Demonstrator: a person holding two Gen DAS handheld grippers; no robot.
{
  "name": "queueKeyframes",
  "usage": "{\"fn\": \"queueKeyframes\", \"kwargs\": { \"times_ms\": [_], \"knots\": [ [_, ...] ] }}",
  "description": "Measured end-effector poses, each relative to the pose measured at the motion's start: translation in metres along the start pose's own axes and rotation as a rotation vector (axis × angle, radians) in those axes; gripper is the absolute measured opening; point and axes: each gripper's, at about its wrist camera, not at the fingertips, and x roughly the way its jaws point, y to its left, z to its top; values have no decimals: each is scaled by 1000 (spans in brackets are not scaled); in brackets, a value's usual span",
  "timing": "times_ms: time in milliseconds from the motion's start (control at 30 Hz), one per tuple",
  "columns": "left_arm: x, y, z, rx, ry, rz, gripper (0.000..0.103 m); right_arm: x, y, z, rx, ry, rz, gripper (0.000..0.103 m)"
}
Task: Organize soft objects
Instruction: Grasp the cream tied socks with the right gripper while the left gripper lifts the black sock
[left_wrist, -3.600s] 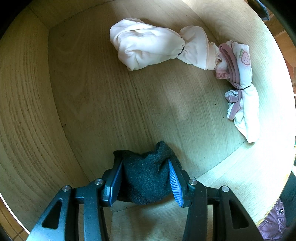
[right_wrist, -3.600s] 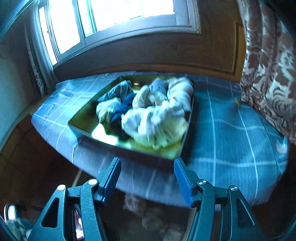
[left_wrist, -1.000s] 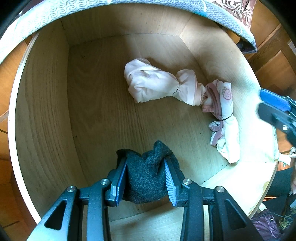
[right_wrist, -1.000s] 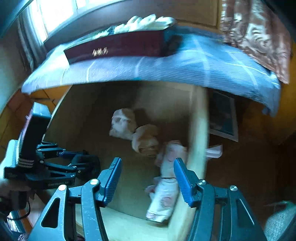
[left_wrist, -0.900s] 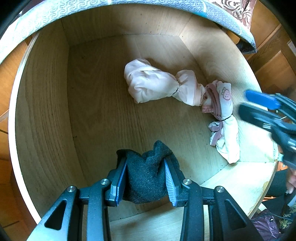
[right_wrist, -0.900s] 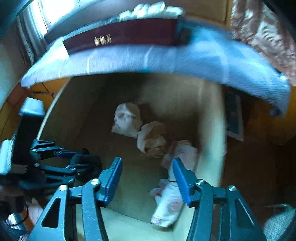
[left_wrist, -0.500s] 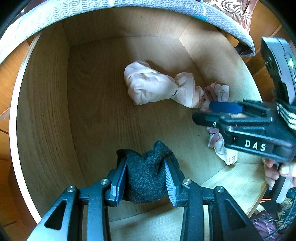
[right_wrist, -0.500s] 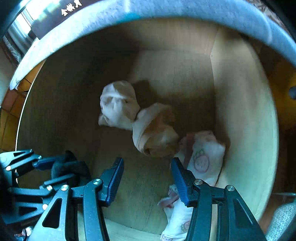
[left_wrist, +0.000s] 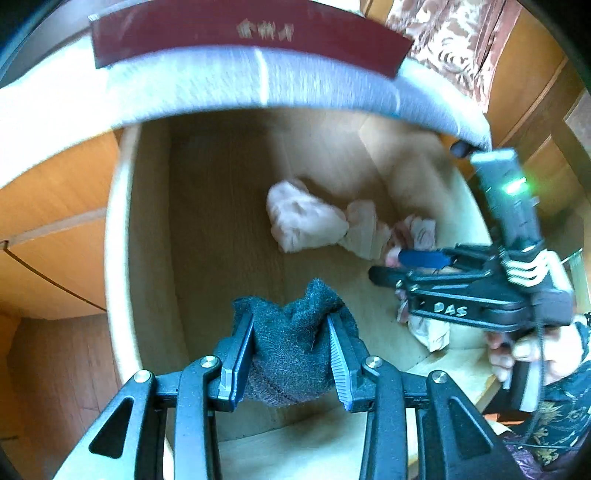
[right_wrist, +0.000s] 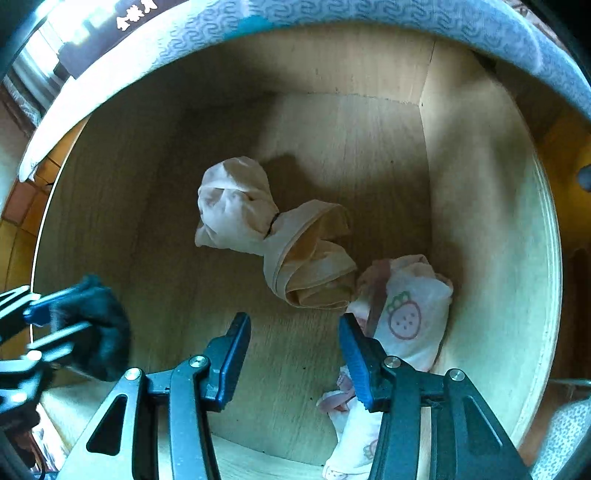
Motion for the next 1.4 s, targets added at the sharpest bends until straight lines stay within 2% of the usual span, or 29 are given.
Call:
{"fn": "queueKeyframes", "kwargs": {
  "times_ms": [200, 433, 500, 633, 767, 800, 867, 900, 967, 1100, 1233, 1400],
  "knots": [
    [-35, -1, 7, 4, -92, 22, 37, 1, 1, 2, 5, 2, 3, 51],
    [-47, -8, 10, 2, -143, 29, 37, 2, -5, 0, 14, 1, 12, 51],
    [-51, -8, 11, -1, -150, 26, 37, 1, -7, 3, 27, -7, 18, 54],
    [-53, -8, 10, -2, -156, 34, 37, -5, -5, 14, 24, -50, -5, 71],
    [-55, -8, 9, -13, -160, 37, 37, 1, -5, 32, 32, -49, -17, 73],
    [-56, -7, 9, -15, -163, 41, 37, 6, -6, 36, 38, -26, 1, 72],
    [-56, -6, 8, -18, -159, 38, 37, 19, -4, 43, 39, 18, 29, 55],
    [-55, -5, 8, -21, -160, 43, 37, 24, -4, 45, 37, 27, 4, 52],
    [-55, -5, 8, -26, -158, 40, 38, 37, -4, 48, 31, 64, -27, 40],
    [-54, -2, 9, -33, -156, 46, 38, 43, -1, 52, 2, 83, -58, 35],
    [-55, -1, 10, -37, -160, 53, 38, 46, 5, 54, -16, 126, -95, 23],
    [-60, 1, 13, -38, -170, 66, 38, 49, 4, 57, -18, 158, -85, 20]
  ]
}}
